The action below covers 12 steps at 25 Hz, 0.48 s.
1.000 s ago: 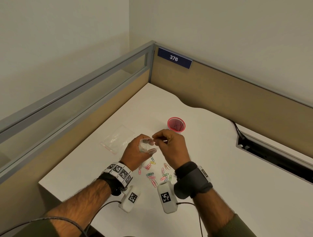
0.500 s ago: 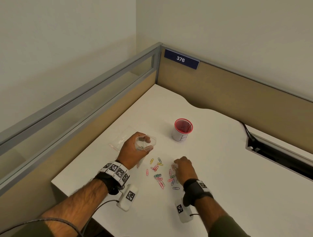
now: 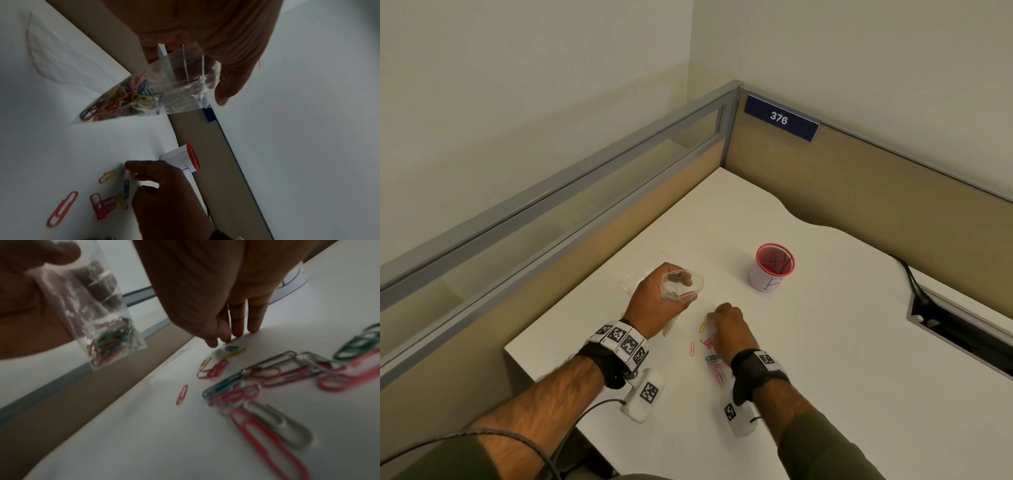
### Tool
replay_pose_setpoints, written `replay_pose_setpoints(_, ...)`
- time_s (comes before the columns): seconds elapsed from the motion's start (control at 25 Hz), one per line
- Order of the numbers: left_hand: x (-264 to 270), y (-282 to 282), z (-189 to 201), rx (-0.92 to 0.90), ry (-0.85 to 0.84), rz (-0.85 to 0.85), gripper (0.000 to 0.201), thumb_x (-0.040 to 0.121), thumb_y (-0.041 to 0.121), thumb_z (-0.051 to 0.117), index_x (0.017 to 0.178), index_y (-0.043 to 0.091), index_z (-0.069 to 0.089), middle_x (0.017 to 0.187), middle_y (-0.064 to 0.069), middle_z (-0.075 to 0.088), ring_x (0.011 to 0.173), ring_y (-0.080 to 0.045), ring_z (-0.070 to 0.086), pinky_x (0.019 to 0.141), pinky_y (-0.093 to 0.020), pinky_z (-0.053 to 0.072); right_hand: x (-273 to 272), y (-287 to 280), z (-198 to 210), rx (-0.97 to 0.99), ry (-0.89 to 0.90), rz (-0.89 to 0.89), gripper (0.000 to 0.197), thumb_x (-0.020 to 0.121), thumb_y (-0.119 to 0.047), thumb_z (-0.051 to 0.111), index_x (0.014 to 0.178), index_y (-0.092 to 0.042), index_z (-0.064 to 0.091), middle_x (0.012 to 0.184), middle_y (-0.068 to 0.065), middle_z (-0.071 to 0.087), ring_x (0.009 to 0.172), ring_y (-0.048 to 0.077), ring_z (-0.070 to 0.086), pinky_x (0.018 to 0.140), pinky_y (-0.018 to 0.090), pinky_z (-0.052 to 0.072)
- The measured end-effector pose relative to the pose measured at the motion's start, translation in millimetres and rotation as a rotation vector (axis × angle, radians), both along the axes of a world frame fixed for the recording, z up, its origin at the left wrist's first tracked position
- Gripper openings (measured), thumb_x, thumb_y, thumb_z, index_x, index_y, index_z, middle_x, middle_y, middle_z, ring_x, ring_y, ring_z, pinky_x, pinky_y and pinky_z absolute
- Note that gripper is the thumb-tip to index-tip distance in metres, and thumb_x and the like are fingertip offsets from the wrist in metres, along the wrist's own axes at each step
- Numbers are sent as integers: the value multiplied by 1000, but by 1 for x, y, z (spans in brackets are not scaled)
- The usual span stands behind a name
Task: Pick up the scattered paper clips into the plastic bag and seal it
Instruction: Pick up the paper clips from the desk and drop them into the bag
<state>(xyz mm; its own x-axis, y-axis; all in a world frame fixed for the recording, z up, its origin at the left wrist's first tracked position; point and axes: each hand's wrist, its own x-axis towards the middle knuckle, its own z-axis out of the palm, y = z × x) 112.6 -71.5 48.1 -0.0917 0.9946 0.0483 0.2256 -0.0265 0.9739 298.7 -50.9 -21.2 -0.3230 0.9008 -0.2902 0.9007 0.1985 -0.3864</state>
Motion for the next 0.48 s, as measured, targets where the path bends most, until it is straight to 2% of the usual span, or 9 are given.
replay_pose_setpoints(0.12,-1,0,-2,-5,-16,20,30,78,6,81,103,11,64,100,5,71,105,-9,65,91,-17,50,-2,-21,-13,49,-36,94,24,90,-15,51,112,-20,61,113,3,53,104,24,50,87,28,45)
replay_pose_setpoints(0.2,-2,-1,-3,1,-13,27,31,78,8,81,103,12,64,100,6,71,106,-11,65,94,-21,51,-1,-33,-13,73,-41,130,22,92,-13,47,106,-20,62,108,2,55,100,23,51,82,28,45)
replay_pose_setpoints(0.28,-4,-2,-4,-10,8,37,31,78,9,81,103,13,64,100,8,70,106,-8,65,93,-18,50,-6,-35,-10,109,13,119,22,94,-18,46,107,-20,62,108,1,57,98,22,53,82,30,47)
replay_pose_setpoints(0.4,-1,-6,-9,-18,1,31,32,78,8,82,104,14,64,101,7,71,105,-7,65,88,-12,50,-20,-33,-7,113,59,228,30,93,-26,52,121,-21,58,118,2,56,105,23,51,88,36,49)
replay_pose_setpoints(0.48,3,-7,-9,-17,10,10,31,78,8,81,103,15,63,102,5,71,106,-8,65,87,-10,49,-25,-36,-7,127,9,319,27,92,-20,54,118,-18,60,116,6,58,103,27,52,85,38,49)
